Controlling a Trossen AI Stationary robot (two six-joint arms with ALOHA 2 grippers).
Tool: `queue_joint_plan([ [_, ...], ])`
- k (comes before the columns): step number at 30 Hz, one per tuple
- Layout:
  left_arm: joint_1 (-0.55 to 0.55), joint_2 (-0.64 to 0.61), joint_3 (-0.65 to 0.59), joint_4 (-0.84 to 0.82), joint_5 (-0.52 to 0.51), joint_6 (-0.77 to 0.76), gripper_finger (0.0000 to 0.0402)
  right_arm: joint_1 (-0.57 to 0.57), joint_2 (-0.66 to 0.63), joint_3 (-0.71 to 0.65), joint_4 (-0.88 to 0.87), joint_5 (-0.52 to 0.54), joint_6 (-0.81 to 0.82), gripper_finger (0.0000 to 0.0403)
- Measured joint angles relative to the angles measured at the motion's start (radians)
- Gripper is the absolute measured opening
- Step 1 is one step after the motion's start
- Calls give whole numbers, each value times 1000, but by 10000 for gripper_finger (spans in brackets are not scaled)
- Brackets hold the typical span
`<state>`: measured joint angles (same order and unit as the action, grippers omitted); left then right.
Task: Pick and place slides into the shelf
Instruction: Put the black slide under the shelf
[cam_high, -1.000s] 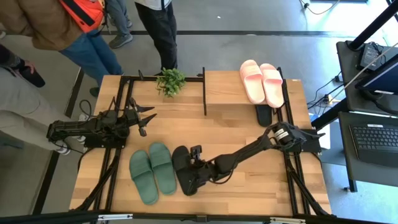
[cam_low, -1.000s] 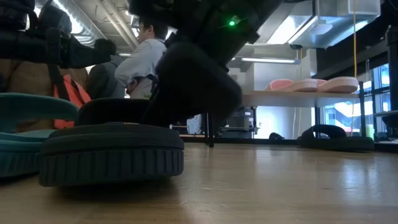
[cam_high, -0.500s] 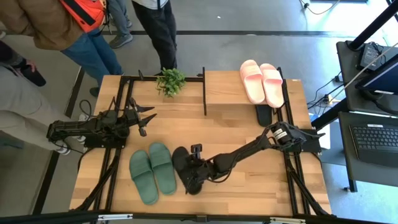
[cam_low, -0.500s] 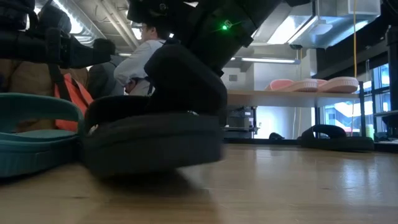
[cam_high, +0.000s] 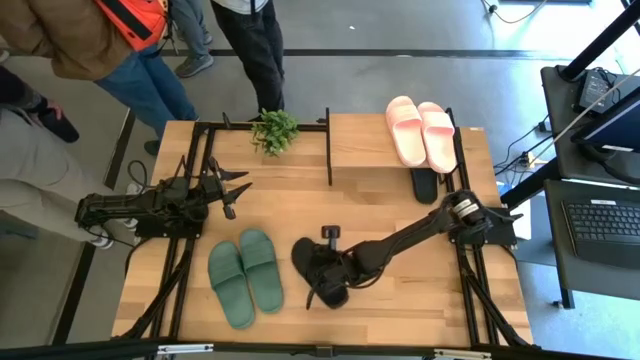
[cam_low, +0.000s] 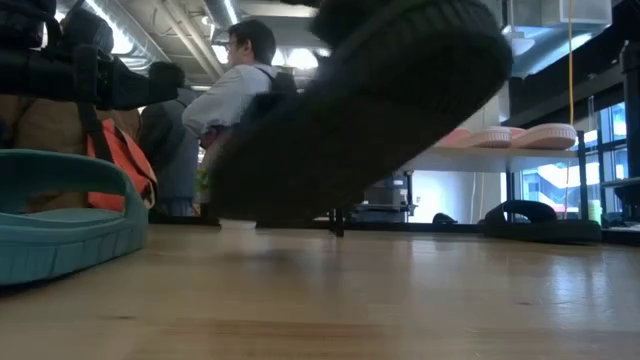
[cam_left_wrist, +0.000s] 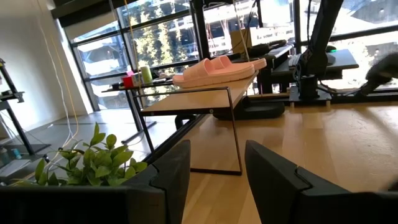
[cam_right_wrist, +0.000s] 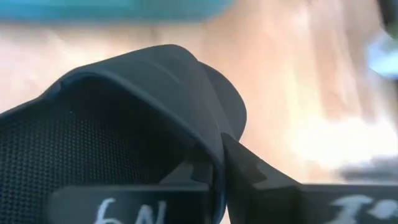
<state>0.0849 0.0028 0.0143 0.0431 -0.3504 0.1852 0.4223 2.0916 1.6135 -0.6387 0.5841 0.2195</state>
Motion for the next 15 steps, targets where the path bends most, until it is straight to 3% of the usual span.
queue_joint_plan([
  [15,0,0,0,0,0,6,145,126,-179,-1,-763,221,701,12],
])
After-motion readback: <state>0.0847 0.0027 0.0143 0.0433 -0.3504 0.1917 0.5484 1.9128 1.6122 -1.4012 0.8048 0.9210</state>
